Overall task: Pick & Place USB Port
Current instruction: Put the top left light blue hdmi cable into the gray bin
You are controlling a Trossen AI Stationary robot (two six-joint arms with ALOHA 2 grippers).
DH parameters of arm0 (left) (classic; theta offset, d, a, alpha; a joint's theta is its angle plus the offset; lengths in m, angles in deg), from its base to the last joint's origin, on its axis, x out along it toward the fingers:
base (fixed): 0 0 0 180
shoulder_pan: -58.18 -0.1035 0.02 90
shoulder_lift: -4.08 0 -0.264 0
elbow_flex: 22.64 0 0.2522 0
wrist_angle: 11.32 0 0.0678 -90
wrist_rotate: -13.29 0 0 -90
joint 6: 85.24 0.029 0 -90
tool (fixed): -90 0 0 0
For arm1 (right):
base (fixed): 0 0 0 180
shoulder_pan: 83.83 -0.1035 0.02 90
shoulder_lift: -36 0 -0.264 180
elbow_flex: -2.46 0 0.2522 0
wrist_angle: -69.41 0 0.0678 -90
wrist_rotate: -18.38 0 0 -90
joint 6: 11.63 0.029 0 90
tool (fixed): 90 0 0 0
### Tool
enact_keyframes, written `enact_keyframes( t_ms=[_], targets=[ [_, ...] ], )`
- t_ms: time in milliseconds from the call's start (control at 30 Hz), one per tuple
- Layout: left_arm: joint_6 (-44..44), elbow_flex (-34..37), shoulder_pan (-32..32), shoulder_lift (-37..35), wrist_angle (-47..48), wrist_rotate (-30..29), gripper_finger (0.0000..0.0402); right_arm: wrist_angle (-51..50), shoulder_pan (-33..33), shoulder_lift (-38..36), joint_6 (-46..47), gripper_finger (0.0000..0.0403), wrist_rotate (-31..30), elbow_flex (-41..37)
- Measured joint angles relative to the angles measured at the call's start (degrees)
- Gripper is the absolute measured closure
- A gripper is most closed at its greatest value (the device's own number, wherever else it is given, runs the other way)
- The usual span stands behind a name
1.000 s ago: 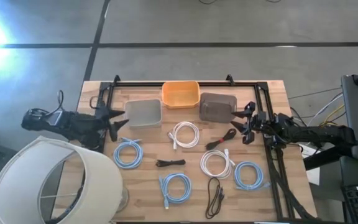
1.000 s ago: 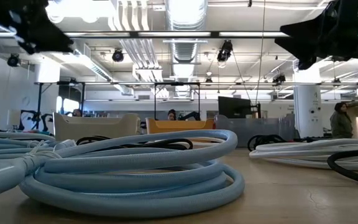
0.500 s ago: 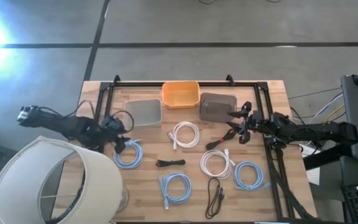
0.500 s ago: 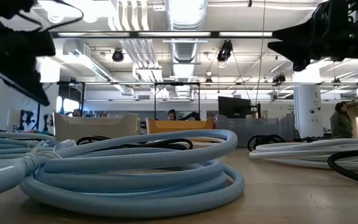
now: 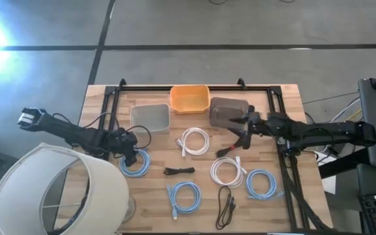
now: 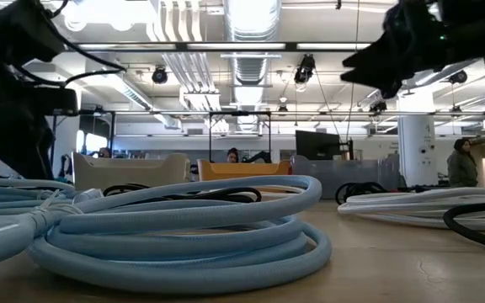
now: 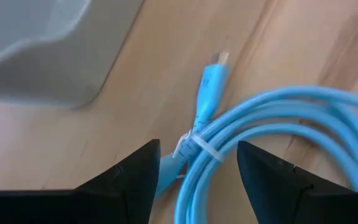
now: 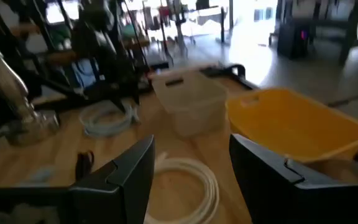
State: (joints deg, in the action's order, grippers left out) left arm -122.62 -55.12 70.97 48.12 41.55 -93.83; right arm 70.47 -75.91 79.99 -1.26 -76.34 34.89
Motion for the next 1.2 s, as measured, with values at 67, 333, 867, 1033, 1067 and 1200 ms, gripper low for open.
enact_keyframes(
  t_ms=[67, 333, 867, 1033, 1067, 1200],
  targets=[
    [0.5, 0.0, 0.0, 0.5, -0.4, 0.0, 0.0183, -4.5, 0.0, 3.4, 0.0, 0.0197, 0.0, 2.8],
    [2.3, 0.4, 0.0, 2.8, -1.2, 0.7, 0.0184, -9.1, 0.0, 17.9, 0.2, 0.0197, 0.0, 10.3],
    [2.6, 4.1, 0.0, 8.0, -8.4, 2.9, 0.0250, -9.0, 0.0, 34.9, -0.5, 0.0197, 0.2, 18.5],
    [2.5, 4.0, 0.0, 8.0, -11.7, 3.0, 0.0324, -9.0, 0.0, 37.1, -0.5, 0.0197, 0.2, 19.5],
    [2.6, 4.0, 0.0, 8.0, -12.6, 3.1, 0.0334, -9.0, 0.0, 37.3, -0.5, 0.0197, 0.2, 19.6],
    [3.3, 3.7, 0.0, 8.0, -16.0, 2.5, 0.0340, -9.1, 0.0, 37.3, -0.5, 0.0197, 0.2, 20.1]
  ],
)
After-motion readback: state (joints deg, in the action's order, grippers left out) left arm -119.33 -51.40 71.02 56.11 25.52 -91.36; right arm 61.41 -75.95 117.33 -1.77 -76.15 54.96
